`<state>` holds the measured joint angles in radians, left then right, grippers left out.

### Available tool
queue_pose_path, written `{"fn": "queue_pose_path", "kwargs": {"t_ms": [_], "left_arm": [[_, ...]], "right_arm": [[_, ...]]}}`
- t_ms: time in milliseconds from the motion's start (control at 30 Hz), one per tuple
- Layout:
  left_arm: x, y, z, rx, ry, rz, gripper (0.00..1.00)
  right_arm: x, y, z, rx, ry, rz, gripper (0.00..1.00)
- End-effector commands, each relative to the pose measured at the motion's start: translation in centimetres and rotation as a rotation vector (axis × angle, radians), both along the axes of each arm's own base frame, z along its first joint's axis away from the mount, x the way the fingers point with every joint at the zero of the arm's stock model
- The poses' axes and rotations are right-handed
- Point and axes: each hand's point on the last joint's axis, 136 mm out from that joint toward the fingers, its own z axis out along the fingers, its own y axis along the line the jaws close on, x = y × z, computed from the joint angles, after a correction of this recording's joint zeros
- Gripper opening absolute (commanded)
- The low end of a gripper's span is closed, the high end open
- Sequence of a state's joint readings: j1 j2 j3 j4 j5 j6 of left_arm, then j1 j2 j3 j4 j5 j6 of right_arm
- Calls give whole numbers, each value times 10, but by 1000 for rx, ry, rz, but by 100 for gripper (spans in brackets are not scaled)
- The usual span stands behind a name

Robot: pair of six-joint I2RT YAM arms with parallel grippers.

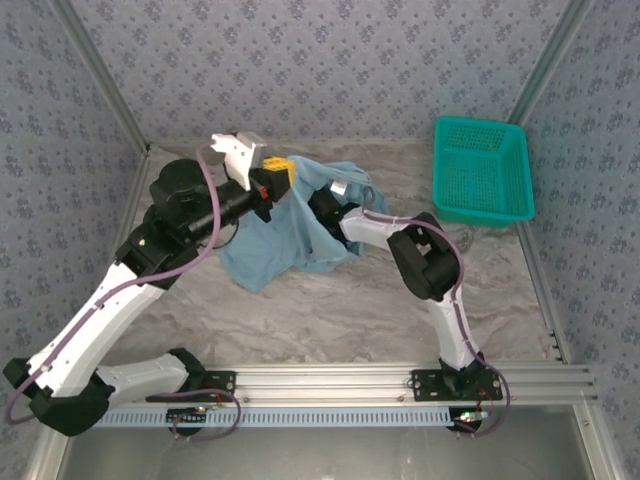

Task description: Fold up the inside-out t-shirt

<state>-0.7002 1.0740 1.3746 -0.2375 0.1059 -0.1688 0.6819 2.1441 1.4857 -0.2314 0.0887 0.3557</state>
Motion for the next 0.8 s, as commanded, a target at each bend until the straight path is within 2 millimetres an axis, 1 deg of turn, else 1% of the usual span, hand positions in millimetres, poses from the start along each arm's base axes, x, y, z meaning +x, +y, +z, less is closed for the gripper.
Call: {"fn": "queue_pose_path", "kwargs": {"t_ms": [0, 100, 167, 200, 233, 267, 333, 367, 433, 467, 500, 567, 633, 667, 700, 767], "left_arm": [[27, 52, -2, -7, -2, 258, 0], [60, 92, -29, 35, 71, 445, 0], [83, 116, -54, 61, 140, 544, 0], [94, 127, -66, 73, 172, 587, 0], [104, 138, -79, 90, 203, 633, 0], [113, 148, -92, 108, 231, 673, 0], [128, 164, -115, 156, 276, 742, 0], [134, 167, -126, 184, 295, 757, 0], [144, 164, -147, 221, 333, 746, 0], [150, 157, -160, 228, 361, 716, 0], [153, 148, -171, 225, 388, 678, 0], [161, 127, -195, 204, 455, 592, 0], [166, 106, -214, 199, 501, 510, 0], [167, 94, -223, 211, 518, 469, 0], [168, 88, -231, 227, 532, 450, 0], [168, 82, -248, 247, 569, 437, 0]], "right_arm": [[-21, -24, 14, -33, 20, 56, 0], [-36, -35, 38, -9, -15, 104, 0], [-48, -42, 54, 14, -32, 129, 0], [-51, -45, 61, 23, -41, 135, 0], [-59, -49, 65, 29, -43, 151, 0], [-65, -52, 68, 35, -45, 164, 0], [-74, -53, 88, 67, -83, 203, 0], [-77, -52, 98, 87, -108, 215, 0], [-83, -44, 118, 158, -140, 257, 0], [-83, -40, 130, 198, -166, 274, 0], [-85, -34, 137, 229, -183, 297, 0], [-87, -14, 153, 305, -208, 353, 0], [-91, 3, 164, 353, -226, 412, 0], [-91, 8, 169, 368, -240, 418, 0], [-89, 12, 178, 394, -256, 410, 0], [-79, 6, 193, 385, -301, 376, 0]]}}
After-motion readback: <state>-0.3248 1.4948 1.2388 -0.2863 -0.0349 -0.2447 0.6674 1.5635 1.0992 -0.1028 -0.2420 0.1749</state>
